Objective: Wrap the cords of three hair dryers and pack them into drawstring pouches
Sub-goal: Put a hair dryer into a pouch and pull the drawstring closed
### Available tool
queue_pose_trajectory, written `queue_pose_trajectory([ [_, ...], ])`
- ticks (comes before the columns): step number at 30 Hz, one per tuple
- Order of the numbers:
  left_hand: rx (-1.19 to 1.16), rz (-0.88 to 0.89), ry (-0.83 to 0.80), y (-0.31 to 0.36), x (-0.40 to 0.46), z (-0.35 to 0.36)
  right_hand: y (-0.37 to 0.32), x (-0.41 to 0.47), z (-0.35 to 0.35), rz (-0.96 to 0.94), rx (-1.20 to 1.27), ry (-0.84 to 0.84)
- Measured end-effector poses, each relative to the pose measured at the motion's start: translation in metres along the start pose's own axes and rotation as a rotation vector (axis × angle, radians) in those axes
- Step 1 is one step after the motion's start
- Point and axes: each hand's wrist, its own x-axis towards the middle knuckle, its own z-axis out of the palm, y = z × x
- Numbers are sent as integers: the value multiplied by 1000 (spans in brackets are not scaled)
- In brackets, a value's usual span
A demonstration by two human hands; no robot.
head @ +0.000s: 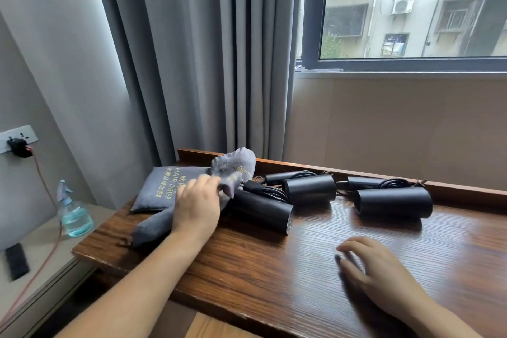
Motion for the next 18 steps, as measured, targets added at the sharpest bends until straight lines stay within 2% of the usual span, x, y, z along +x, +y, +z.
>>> queue_pose_trajectory([
  [4, -154, 65, 209, 22, 39, -36, -4, 0, -5, 17, 44, 37],
  [7, -341, 140, 233, 57, 56, -51, -11, 0, -16, 32, 61, 78],
  [11, -556, 180, 140, 118, 59, -50, -16, -1, -31, 64, 208, 123],
  [14, -711, 150, 41, 164, 55, -39, -20, -5, -44, 199, 517, 98],
  [18, -787, 131, -201, 213, 38, -14, -17, -9, -54, 273, 840, 84],
])
